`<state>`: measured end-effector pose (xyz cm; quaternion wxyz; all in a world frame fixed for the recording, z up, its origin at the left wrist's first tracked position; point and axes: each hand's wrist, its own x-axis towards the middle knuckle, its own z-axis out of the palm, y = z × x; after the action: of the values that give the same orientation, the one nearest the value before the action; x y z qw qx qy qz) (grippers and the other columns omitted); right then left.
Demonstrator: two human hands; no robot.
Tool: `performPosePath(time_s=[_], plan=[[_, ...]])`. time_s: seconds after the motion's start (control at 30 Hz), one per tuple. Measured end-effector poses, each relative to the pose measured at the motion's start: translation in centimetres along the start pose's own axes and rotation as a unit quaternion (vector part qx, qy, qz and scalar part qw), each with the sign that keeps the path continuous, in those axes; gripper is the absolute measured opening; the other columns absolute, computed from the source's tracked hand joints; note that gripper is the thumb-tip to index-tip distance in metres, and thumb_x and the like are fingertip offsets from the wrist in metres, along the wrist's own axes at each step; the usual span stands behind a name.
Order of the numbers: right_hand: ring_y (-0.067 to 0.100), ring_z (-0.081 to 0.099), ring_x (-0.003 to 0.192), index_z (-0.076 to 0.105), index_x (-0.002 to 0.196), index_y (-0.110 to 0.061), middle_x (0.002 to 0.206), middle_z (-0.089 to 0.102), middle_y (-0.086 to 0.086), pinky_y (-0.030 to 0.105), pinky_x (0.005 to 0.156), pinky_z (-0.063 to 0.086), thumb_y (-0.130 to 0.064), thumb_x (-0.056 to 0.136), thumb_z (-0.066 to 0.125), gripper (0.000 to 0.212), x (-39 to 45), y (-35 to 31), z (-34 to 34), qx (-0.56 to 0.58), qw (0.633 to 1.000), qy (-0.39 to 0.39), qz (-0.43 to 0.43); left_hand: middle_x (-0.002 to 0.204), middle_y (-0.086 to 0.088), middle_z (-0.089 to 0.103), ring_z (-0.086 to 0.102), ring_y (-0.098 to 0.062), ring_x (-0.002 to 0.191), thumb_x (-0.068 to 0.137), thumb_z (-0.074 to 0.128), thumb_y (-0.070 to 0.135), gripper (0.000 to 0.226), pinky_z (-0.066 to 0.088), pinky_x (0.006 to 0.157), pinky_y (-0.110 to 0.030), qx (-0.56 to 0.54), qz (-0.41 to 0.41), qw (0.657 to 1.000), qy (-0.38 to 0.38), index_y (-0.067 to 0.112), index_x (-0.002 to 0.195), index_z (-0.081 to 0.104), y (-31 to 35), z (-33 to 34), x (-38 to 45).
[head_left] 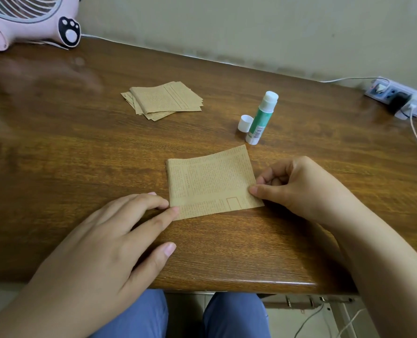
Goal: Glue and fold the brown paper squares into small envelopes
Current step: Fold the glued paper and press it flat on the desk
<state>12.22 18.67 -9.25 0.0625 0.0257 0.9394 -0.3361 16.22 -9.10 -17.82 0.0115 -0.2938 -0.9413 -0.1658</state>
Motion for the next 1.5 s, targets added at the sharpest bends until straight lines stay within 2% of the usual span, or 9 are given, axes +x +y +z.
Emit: performPosePath(time_s=[0.2,0.4,0.5,0.67,0.97,1.13,1.33,1.4,1.5], plan=[[0.007,0.044,0.050,0.069,0.073,-0.019,0.055,0.054,-0.003,0.023,0.052,0.037,-0.033,0.076,0.074,0.015,-0.2,-0.4,-0.1,-0.006,1.000,-0.009,0.013,0.145,0.021,0.032,0.029,-0.002,0.135,0.096,0.043,0.048,0.046,0.032,0.106,-0.026,-0.016,-0.009,1.000,0.015,0.035,0.140,0.042,0.2,-0.6,-0.5],[0.002,0.046,0.049,0.063,0.071,-0.024,0.056,0.053,-0.010,0.012,0.045,0.036,-0.032,0.073,0.077,0.017,-0.7,-0.4,0.6,-0.071,0.995,0.065,0.003,0.140,0.016,0.041,0.038,-0.005,0.130,0.094,0.044,0.045,0.045,0.035,0.102,-0.025,-0.014,-0.004,0.999,0.042,0.029,0.136,0.049,0.6,-0.7,-0.3],[0.003,0.049,0.064,0.058,0.079,-0.027,0.069,0.052,-0.011,0.014,0.057,0.038,-0.028,0.069,0.078,0.022,-2.0,-1.2,1.8,-0.131,0.977,0.156,-0.066,0.139,0.014,0.043,0.041,-0.008,0.129,0.094,0.043,0.044,0.045,0.035,0.101,-0.027,-0.003,-0.001,0.999,0.051,0.029,0.136,0.049,0.8,-0.9,-0.3],[0.004,0.048,0.068,0.064,0.074,-0.025,0.074,0.051,-0.012,0.011,0.063,0.036,-0.026,0.078,0.069,0.007,-2.9,-4.4,6.6,-0.108,0.968,0.109,-0.197,0.133,0.007,0.052,0.050,-0.015,0.123,0.094,0.041,0.042,0.043,0.040,0.097,-0.030,-0.003,0.001,0.995,0.099,0.024,0.129,0.058,1.4,-1.3,-0.2],[0.004,0.053,0.072,0.066,0.075,-0.021,0.075,0.059,-0.010,0.015,0.068,0.042,-0.024,0.079,0.068,0.006,-3.1,-1.4,3.0,-0.122,0.979,0.138,-0.087,0.118,0.005,0.060,0.051,-0.011,0.109,0.091,0.039,0.040,0.043,0.043,0.087,-0.028,0.012,0.027,0.990,0.136,0.020,0.118,0.065,2.0,-2.7,-0.3],[-0.001,0.051,0.066,0.065,0.075,-0.025,0.071,0.055,-0.014,0.008,0.057,0.040,-0.023,0.081,0.066,0.006,-2.4,-2.9,2.7,-0.167,0.975,0.116,-0.085,0.097,0.012,0.053,0.052,-0.010,0.091,0.090,0.039,0.041,0.039,0.042,0.080,-0.032,-0.011,0.037,0.991,0.130,0.023,0.090,0.072,2.1,-4.1,1.4],[0.005,0.053,0.066,0.066,0.076,-0.022,0.073,0.059,-0.010,0.015,0.063,0.045,-0.024,0.079,0.065,0.004,-1.4,-6.0,6.5,-0.113,0.977,0.100,-0.152,0.079,0.013,0.056,0.050,-0.012,0.084,0.077,0.050,0.033,0.022,0.039,0.090,-0.040,-0.035,-0.009,0.994,0.105,0.027,0.057,0.044,3.2,-4.6,5.1],[0.004,0.053,0.067,0.066,0.077,-0.023,0.074,0.059,-0.010,0.014,0.062,0.044,-0.025,0.080,0.065,0.004,-1.3,-5.6,6.5,-0.108,0.978,0.098,-0.147,0.077,0.014,0.057,0.052,-0.011,0.087,0.076,0.053,0.035,0.020,0.031,0.100,-0.043,-0.052,-0.030,0.991,0.122,0.030,0.060,0.043,3.2,-4.1,4.9],[0.002,0.053,0.071,0.066,0.077,-0.022,0.074,0.057,-0.012,0.014,0.063,0.045,-0.023,0.082,0.065,0.005,-1.6,-3.7,4.8,-0.111,0.981,0.122,-0.104,0.092,0.023,0.061,0.048,-0.008,0.111,0.073,0.056,0.049,0.013,0.000,0.109,-0.043,-0.054,-0.076,0.984,0.149,0.038,0.078,0.060,2.9,-3.8,4.2]])
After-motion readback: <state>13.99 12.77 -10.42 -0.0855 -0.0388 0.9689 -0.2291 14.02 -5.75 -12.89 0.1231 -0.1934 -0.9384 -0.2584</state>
